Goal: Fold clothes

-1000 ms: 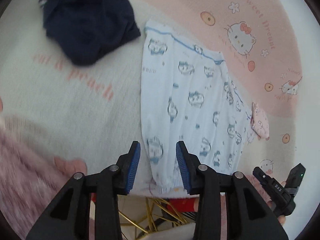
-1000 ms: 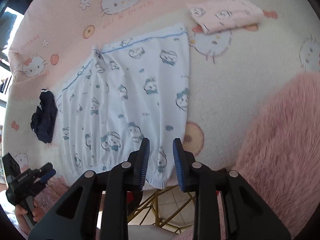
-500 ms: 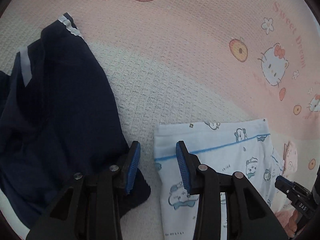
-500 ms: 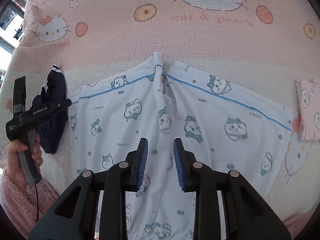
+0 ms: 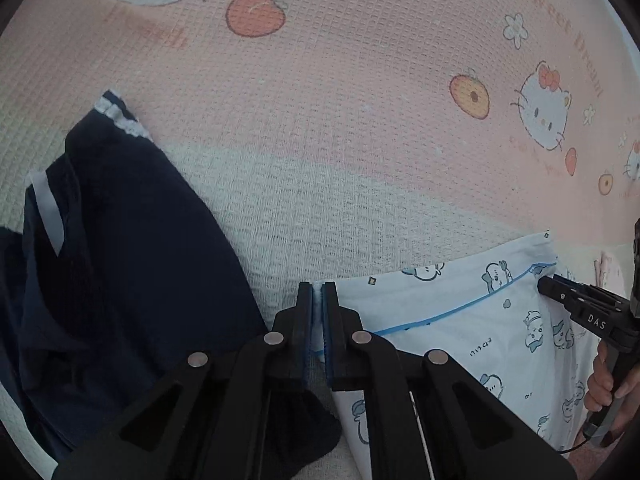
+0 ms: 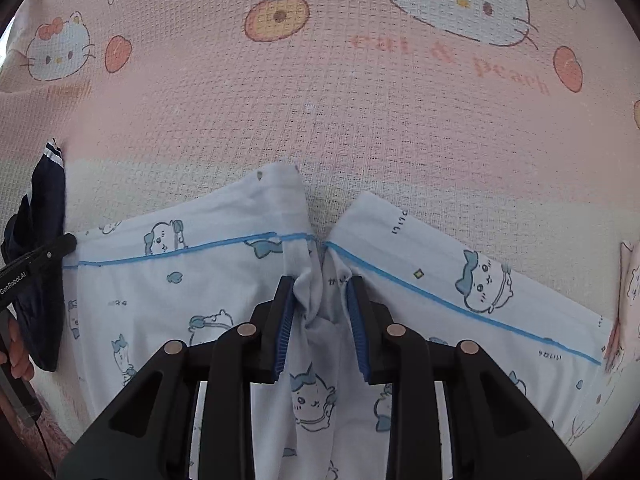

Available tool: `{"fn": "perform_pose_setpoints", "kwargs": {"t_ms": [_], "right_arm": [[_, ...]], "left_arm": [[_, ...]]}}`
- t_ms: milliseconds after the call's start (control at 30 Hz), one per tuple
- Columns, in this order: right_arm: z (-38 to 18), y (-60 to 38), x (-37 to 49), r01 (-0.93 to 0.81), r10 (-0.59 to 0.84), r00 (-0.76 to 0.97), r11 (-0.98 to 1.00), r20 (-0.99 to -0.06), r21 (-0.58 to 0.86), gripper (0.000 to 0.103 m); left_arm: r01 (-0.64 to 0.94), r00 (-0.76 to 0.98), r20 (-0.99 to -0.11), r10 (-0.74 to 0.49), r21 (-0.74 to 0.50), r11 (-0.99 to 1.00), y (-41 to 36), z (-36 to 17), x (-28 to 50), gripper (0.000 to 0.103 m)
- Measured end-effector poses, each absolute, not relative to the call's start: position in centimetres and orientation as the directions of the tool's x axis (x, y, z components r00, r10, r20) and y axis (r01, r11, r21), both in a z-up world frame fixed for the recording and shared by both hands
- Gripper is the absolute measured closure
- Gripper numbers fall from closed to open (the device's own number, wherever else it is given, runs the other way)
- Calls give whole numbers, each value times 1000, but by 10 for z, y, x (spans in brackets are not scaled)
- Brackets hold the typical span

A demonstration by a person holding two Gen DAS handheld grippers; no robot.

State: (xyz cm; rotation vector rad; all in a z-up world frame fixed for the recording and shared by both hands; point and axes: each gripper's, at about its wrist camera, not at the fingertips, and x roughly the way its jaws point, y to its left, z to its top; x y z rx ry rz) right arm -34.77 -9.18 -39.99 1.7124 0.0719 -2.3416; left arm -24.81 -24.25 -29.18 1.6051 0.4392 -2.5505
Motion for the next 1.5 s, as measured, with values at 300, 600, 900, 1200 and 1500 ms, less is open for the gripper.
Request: {"fn": "perform_pose_setpoints", "kwargs": {"t_ms": [300,600,900,1200,1500], "right_arm": [[-363,-86,-335,203,-283,-328,-953,-901,225,75],[-383,-115,-286,280,-294,-207,-932,-933,232,73],[-390,-120,-277,287,-264,-210,-937,-941,199,73],[-405,-120,-289,339,-189,-195,-934,-962,115,73],[-404,-121,-287,316,-195,-197,-940,-961,126,67]], "left_arm": [[259,-459,-875,153,-296,-919,-260,-277,-222,65],[416,-249,-930,-269,148,-897,-293,-285,-189,66],[304,-347,-930,124,-236,-923,-253,-301,-209,66],[298,-359,-910,208,-322,-898,-238,-311,-193,66],[218,-370,-914,169,-262,-940,-229,-319,-199,102]]}}
